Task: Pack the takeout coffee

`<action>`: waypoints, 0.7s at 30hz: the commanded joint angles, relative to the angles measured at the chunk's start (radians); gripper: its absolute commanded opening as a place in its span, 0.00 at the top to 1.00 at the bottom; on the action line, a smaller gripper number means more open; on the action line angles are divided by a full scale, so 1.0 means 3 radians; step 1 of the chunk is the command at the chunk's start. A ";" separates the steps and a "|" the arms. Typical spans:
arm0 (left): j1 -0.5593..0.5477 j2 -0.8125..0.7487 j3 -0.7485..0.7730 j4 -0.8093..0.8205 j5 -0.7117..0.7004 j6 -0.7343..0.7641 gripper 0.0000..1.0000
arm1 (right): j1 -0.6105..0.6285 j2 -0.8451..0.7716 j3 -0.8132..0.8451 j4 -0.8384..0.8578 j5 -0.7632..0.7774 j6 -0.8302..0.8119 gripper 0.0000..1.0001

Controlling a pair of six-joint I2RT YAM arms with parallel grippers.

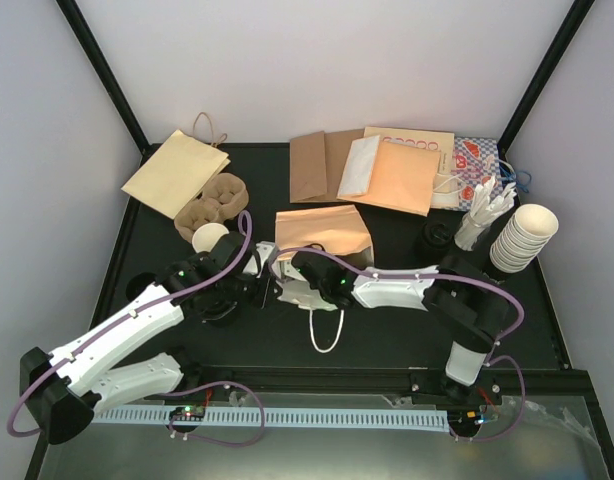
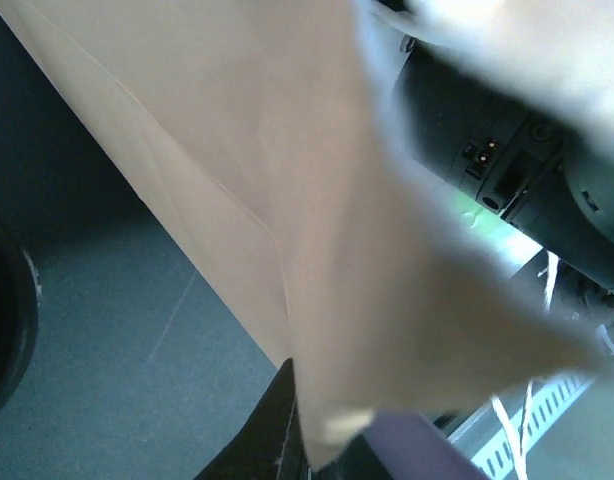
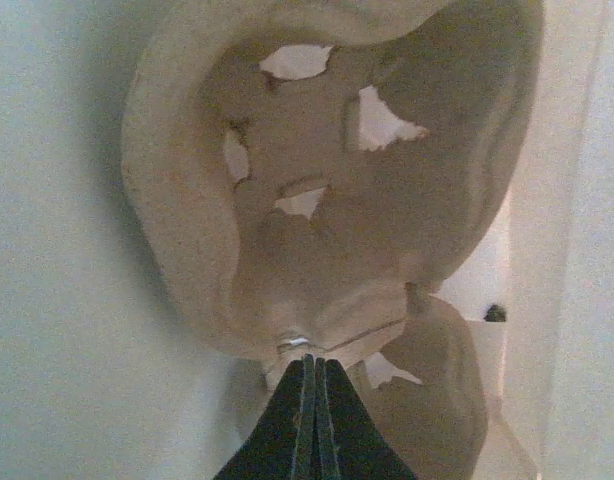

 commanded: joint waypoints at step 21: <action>-0.0011 -0.0098 0.0021 0.0040 0.0247 -0.0094 0.98 | -0.0258 0.0008 0.0104 -0.0085 0.0322 0.0409 0.99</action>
